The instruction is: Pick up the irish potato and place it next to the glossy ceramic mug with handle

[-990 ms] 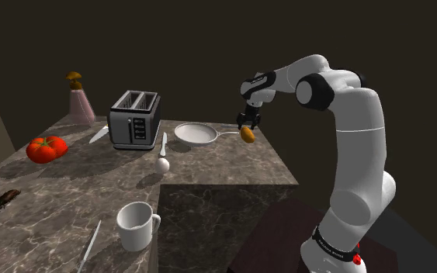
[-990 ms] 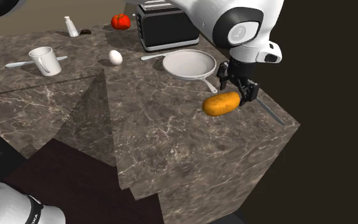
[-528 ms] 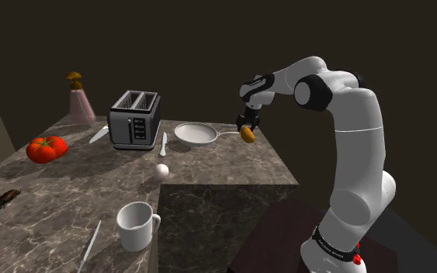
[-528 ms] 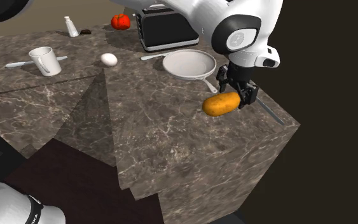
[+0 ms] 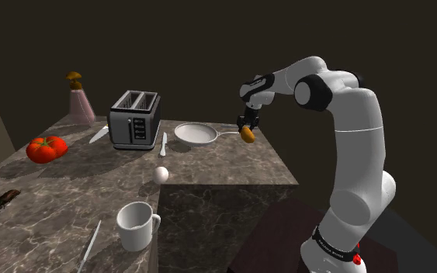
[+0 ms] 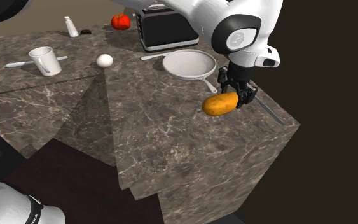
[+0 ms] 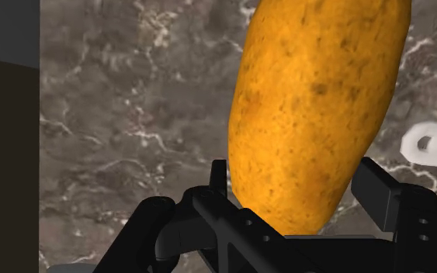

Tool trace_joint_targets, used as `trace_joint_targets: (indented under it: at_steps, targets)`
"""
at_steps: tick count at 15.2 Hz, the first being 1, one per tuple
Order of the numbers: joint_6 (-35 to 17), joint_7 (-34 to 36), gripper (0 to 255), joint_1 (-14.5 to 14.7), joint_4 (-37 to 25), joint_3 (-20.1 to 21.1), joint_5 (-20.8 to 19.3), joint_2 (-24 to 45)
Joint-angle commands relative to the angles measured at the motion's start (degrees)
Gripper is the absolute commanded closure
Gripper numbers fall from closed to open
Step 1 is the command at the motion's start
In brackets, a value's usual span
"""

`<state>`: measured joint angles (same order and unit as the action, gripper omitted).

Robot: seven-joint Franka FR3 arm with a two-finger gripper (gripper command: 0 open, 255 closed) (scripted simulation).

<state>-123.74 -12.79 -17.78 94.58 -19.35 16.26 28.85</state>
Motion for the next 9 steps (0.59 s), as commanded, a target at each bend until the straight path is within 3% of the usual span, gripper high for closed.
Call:
trace_joint_targets:
  at_steps: [1,9]
  targets:
    - [0.0,0.0,255,0.0,0.0,0.0,0.0,0.0]
    - [3.0,0.7,255,0.2,-1.5,-0.4,-0.8,-1.6]
